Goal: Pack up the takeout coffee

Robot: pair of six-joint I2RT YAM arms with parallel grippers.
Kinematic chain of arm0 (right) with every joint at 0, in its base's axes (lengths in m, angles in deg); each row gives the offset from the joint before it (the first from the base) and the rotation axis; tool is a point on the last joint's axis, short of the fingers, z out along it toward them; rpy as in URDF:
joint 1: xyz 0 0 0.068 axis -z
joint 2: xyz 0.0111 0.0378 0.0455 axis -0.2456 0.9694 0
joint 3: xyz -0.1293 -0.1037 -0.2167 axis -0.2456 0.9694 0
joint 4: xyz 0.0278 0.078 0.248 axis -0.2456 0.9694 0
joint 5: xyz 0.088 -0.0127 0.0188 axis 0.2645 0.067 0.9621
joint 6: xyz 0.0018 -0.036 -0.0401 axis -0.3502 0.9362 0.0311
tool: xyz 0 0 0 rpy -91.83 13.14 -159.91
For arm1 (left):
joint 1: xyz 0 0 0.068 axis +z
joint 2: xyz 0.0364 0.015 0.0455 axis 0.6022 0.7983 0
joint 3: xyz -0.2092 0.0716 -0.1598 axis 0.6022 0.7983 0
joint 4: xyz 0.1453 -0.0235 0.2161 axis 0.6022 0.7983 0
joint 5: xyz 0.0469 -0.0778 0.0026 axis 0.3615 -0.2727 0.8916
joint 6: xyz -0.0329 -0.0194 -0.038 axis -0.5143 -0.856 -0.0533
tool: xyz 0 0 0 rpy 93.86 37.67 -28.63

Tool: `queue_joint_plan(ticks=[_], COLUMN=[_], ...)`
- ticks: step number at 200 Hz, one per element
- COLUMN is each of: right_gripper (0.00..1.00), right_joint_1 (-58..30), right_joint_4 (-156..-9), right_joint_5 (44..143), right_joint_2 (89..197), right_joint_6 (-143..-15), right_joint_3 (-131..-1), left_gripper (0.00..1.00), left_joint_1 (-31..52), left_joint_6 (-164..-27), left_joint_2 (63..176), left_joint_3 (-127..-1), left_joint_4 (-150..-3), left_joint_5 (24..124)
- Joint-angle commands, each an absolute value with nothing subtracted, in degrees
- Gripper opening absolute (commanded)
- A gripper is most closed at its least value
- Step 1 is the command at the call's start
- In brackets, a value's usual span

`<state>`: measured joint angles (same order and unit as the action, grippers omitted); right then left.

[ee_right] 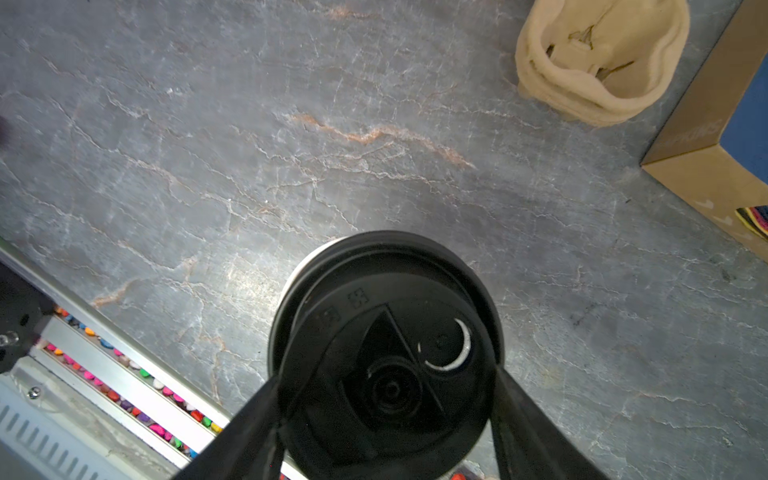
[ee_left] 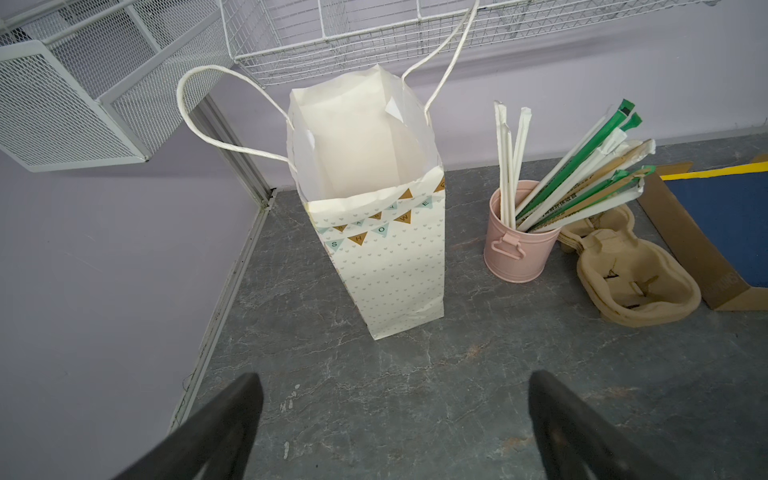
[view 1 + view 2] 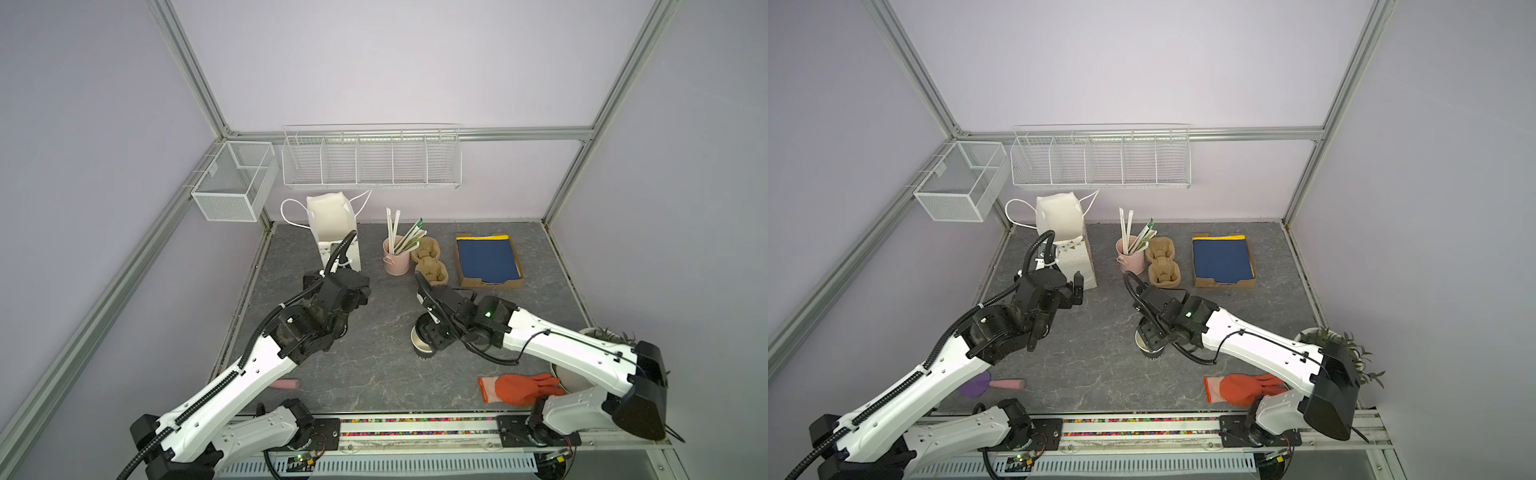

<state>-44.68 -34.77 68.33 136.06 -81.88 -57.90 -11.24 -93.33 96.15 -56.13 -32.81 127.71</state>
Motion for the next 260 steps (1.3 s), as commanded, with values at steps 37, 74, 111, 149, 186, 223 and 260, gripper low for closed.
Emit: queue_joint_plan(ticks=[37,74,111,149,186,223,260], right_gripper=[0.72,0.72,0.72,0.72,0.72,0.72,0.72], right_joint_1=[-46.1,-47.0,-47.5,-47.8,-48.1,-48.3,-48.4], right_joint_4=[-33.4,-32.9,-32.2,-31.9,-31.6,-31.0,-31.0], right_joint_5=[66.2,65.8,64.8,64.7,64.8,65.1,64.8], right_joint_2=[138.5,140.0,141.3,142.1,142.7,143.2,143.8], right_joint_6=[-82.9,-82.9,-82.8,-82.6,-82.5,-82.7,-82.6], right_joint_3=[-59.5,-60.1,-60.7,-61.1,-61.4,-61.4,-61.2], left_gripper=[1.00,1.00,1.00,1.00,1.00,1.00,1.00], left_joint_1=[-11.0,-11.0,-11.0,-11.0,-11.0,-11.0,-11.0], left_joint_6=[-93.4,-93.4,-93.4,-93.4,-93.4,-93.4,-93.4], left_joint_2=[96.3,96.3,96.3,96.4,96.5,96.5,96.6], left_joint_3=[-55.8,-55.8,-55.8,-55.8,-55.7,-55.7,-55.7], left_joint_4=[-32.4,-32.4,-32.4,-32.4,-32.4,-32.4,-32.3], left_joint_5=[126.8,126.5,126.4,126.4,126.4,126.3,126.2])
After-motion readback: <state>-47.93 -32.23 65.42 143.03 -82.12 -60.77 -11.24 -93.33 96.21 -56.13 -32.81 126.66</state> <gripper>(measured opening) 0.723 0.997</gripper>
